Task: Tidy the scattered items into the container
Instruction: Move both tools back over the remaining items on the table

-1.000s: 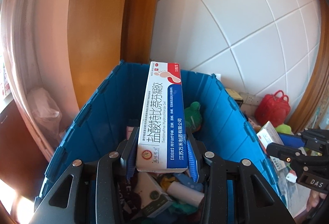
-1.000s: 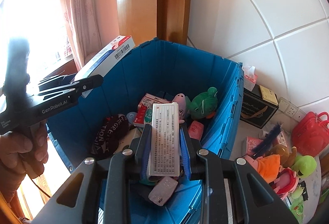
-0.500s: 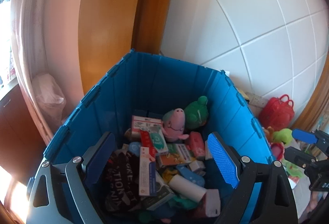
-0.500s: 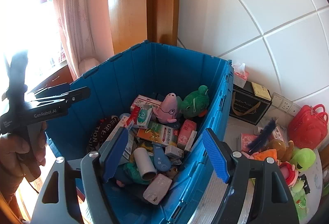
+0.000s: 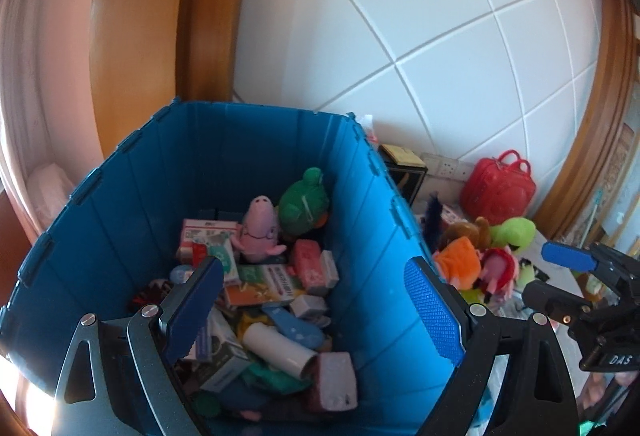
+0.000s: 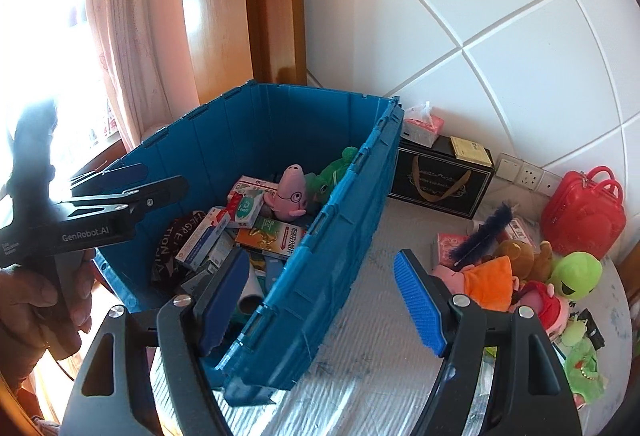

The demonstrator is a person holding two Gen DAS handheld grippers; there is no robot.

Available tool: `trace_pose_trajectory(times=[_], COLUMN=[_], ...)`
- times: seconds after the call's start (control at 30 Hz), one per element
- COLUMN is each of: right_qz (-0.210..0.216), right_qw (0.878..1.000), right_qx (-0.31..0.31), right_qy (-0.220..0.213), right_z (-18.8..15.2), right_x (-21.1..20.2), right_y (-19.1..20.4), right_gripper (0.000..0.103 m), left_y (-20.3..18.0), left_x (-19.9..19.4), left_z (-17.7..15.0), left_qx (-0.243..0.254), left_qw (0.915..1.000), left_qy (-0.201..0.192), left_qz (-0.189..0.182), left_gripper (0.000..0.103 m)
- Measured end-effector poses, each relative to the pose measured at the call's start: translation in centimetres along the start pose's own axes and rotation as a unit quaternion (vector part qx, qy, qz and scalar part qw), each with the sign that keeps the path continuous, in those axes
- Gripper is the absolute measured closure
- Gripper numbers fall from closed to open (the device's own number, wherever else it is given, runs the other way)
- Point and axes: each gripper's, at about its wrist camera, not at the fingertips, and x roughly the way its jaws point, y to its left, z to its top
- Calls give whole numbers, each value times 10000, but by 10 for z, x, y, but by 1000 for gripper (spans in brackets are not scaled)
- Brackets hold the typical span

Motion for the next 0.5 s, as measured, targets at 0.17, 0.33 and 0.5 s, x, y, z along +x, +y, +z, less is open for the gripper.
trace_pose_trajectory(times=[0.17, 0.33, 0.5], right_qz=[-49, -206, -433], right_qw=[9998, 9990, 9971], right_qx=[198, 396, 582], right_qy=[-27, 54, 226], right_z=[-24, -52, -87], right_x=[-25, -52, -78], right_y=[-48, -111, -179], right_gripper=[28, 28, 28], left_y=[-63, -128, -195], left_x=[2, 10, 31], left_z=[-9, -22, -46], left_qx=[211, 298, 399], left_qw=[9997, 9993, 9981], left_qy=[121, 221, 451], left_qz=[-55, -109, -163], left_gripper=[11, 11, 11])
